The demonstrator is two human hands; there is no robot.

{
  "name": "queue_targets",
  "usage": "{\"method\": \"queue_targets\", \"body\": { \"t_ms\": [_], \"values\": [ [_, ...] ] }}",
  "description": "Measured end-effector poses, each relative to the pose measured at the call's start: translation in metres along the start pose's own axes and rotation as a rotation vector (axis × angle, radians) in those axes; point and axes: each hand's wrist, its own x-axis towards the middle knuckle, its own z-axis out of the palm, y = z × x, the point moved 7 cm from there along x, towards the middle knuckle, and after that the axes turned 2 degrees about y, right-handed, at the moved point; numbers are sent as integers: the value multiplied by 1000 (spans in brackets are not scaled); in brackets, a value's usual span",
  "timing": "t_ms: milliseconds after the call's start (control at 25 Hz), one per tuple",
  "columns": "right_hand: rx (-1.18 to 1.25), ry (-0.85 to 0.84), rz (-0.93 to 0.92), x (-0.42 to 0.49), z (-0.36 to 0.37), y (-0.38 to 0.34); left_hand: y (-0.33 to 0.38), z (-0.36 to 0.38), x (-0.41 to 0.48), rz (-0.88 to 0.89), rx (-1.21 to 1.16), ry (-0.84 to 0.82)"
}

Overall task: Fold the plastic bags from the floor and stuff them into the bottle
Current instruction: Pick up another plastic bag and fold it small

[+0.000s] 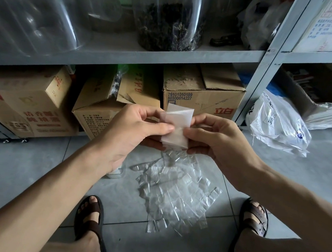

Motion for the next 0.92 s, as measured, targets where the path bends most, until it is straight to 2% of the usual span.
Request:
{"method": "queue_targets", "body": {
  "t_ms": [440, 800, 920],
  "values": [
    [93, -32, 5, 1, 3, -1, 6, 6, -6, -68, -116, -60],
    [-8, -29, -82, 2, 1, -3, 3, 10, -6, -132, -150, -160],
    [-17, -31, -104, 2, 0, -4, 0, 9, -5, -117, -90, -150]
  ]
}}
